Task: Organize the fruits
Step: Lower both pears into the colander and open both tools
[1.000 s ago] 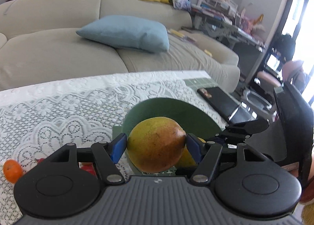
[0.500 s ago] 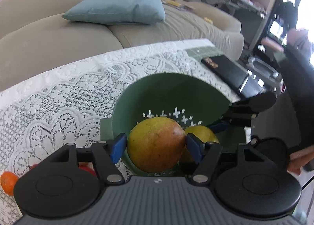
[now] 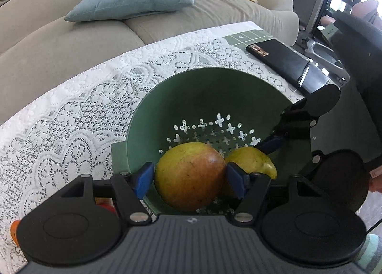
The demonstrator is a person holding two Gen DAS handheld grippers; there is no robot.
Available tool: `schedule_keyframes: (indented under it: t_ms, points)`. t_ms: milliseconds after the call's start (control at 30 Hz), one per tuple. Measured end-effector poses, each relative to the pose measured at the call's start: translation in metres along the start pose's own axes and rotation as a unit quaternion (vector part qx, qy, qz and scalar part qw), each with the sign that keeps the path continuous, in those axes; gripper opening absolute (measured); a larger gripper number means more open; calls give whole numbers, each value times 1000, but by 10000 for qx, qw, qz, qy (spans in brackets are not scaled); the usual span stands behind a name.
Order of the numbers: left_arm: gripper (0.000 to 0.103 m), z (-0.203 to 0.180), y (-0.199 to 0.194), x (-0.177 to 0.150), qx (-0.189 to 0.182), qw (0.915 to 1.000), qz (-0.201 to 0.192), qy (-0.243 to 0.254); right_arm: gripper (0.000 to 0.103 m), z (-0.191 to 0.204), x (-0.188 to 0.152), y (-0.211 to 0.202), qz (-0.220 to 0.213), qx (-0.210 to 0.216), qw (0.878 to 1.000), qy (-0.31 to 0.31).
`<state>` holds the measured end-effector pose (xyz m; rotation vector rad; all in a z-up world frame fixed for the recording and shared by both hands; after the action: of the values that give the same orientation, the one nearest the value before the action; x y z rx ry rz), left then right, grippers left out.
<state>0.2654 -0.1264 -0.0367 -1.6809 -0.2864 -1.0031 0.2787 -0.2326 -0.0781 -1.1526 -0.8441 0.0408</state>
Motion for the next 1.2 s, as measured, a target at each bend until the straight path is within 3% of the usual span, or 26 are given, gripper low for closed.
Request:
schedule_keyframes:
  t_ms: [167, 300, 633, 967, 1200]
  points:
    - [76, -2, 3, 0, 114, 9998, 124, 129, 63, 4, 2, -3, 73, 16, 10000, -63]
    - [68, -6, 4, 0, 266, 9988, 181, 362, 64, 5, 3, -4, 143, -20, 9999, -74]
    - [67, -6, 0, -3, 154, 9996, 112, 226, 63, 6, 5, -19, 79, -55, 9999, -121]
    - [67, -3, -23, 0, 198, 9994, -266, 83, 73, 7, 10, -41, -456, -482, 9975, -244]
    - [67, -1, -43, -5, 205, 9983, -543, -28, 74, 10, 3, -58, -945, -870, 9917, -107]
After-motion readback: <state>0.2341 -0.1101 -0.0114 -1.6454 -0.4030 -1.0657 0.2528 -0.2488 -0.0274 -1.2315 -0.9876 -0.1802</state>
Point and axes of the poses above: each gripper's, at about its wrist camera, not at the fingertips, and y roughly the way its jaws point, z to its left, x to its top, the point moved 4 cm from there along y, roughly the way its jaws point, and after that the axes turned 14 degrees about -z, right-handed, at the moved point
